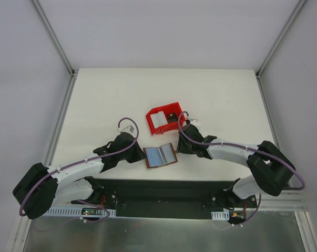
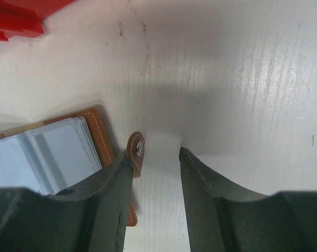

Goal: Put the credit cards into the card holder
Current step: Turn over the card slot in the card holder, then pick up the credit card from the storage box.

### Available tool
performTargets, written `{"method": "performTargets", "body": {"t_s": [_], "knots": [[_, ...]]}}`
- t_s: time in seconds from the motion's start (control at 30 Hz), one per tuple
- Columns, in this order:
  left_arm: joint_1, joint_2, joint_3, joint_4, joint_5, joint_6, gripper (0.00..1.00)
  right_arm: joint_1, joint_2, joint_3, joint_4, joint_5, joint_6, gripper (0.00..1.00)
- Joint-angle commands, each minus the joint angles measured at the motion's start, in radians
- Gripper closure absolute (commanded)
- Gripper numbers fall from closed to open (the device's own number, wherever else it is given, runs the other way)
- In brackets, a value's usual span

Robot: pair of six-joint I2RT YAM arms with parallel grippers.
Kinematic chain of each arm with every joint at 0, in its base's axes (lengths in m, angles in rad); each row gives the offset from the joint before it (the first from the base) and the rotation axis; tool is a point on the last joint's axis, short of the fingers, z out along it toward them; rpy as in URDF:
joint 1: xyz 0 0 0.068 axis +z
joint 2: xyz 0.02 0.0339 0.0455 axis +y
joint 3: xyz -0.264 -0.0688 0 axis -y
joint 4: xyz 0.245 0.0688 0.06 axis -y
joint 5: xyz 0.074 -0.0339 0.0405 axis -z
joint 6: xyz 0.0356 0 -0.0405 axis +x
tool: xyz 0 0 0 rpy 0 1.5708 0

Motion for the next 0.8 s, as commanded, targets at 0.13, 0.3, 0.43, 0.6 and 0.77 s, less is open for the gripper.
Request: {"method": "performTargets", "body": {"t_s": [0.13, 0.3, 0.43, 0.6, 0.77], "knots": [[0.007, 0.007, 0.032, -0.005, 0.017, 0.020, 1.00, -0.034, -0.002, -0.051, -0.080, -0.029, 0.043, 0.57], [0.007, 0.006, 0.029, -0.007, 0.013, 0.019, 1.00, -0.035, 0.026, -0.031, -0.144, -0.029, 0.003, 0.64], [0.007, 0.004, 0.030, -0.008, 0.011, 0.017, 1.00, -0.035, 0.012, -0.043, -0.181, -0.027, -0.024, 0.72], [0.007, 0.004, 0.033, -0.016, -0.003, 0.019, 1.00, -0.035, -0.013, -0.078, -0.180, -0.014, -0.060, 0.79], [0.007, 0.033, 0.050, -0.022, -0.013, 0.016, 1.00, -0.038, 0.007, -0.051, -0.204, -0.007, -0.104, 0.85]]}}
